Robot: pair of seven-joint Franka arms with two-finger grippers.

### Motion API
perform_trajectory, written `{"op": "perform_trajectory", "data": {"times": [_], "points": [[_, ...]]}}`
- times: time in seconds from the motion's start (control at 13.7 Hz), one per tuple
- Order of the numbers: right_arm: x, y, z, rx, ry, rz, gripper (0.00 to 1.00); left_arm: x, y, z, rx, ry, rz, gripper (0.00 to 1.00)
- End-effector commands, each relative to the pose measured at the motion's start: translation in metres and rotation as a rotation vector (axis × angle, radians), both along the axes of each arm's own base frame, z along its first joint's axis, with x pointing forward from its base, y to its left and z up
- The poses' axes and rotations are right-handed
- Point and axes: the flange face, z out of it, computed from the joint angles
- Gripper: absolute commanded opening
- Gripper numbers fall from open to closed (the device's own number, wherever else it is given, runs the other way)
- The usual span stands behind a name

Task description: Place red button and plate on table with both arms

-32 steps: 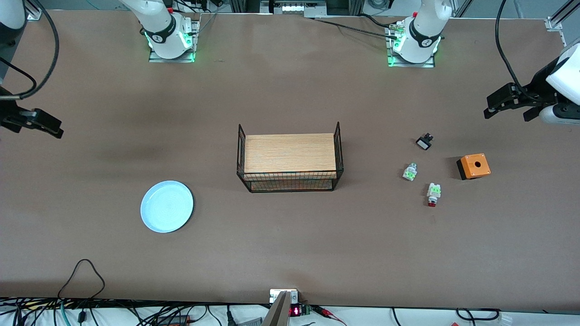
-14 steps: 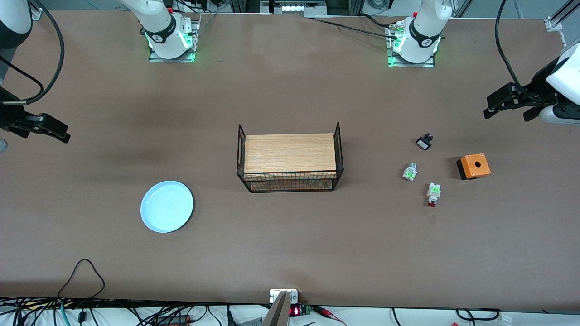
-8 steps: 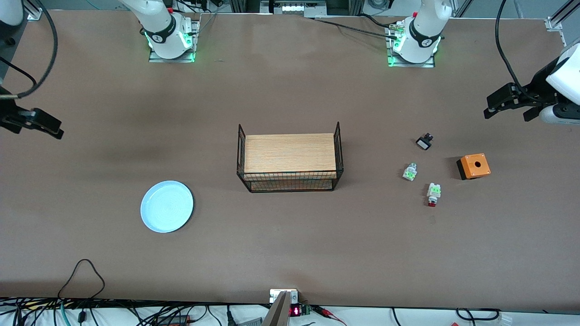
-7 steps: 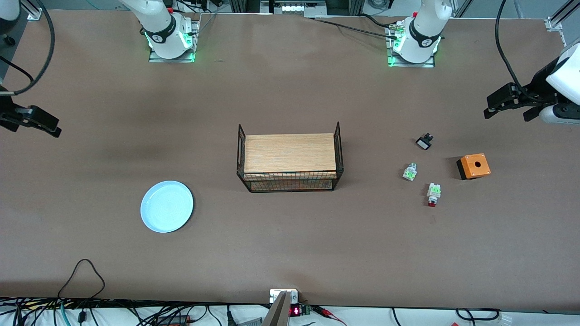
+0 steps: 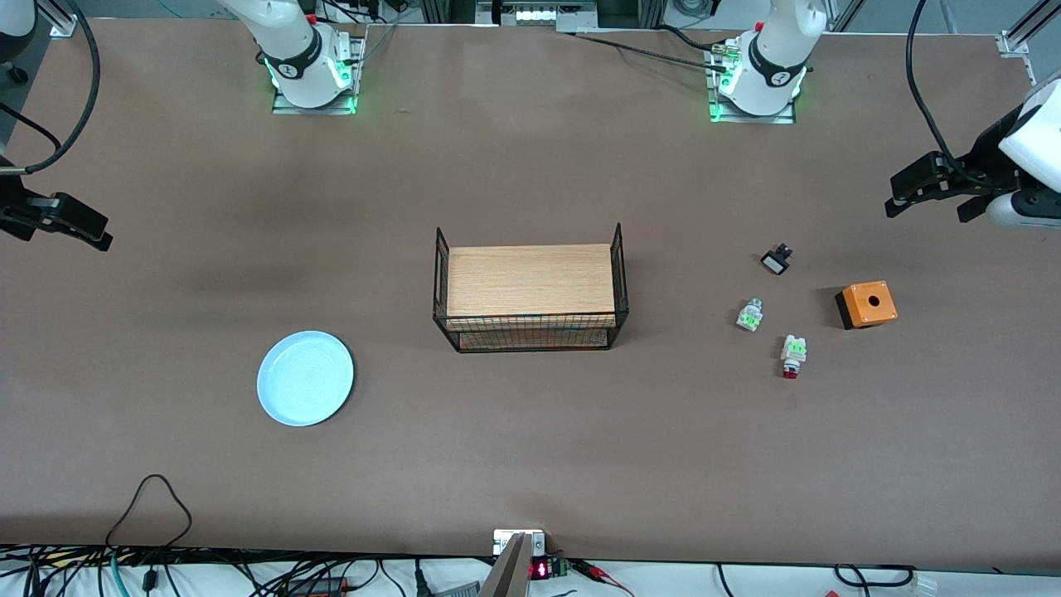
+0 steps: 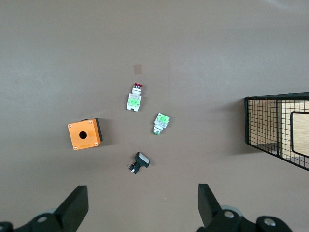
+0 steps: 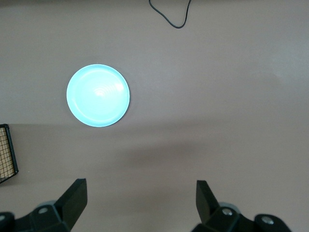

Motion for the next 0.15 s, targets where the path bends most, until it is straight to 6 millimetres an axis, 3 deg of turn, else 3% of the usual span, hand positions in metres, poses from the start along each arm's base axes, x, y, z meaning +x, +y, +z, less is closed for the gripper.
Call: {"op": "perform_trajectory", "data": {"times": [0.0,0.07], "points": [[-0.0004,-0.0001,0.0038,0.004,0.001,-0.013,1.00,0.0036,0.0004,0.0051,-0.020,0.005,-0.002,1.00],[-0.0001,-0.0026,0.0042,0.005,-0.003,-0.017,1.00,0.0036,0.0004,0.0051,-0.020,0.005,-0.002,1.00]]}}
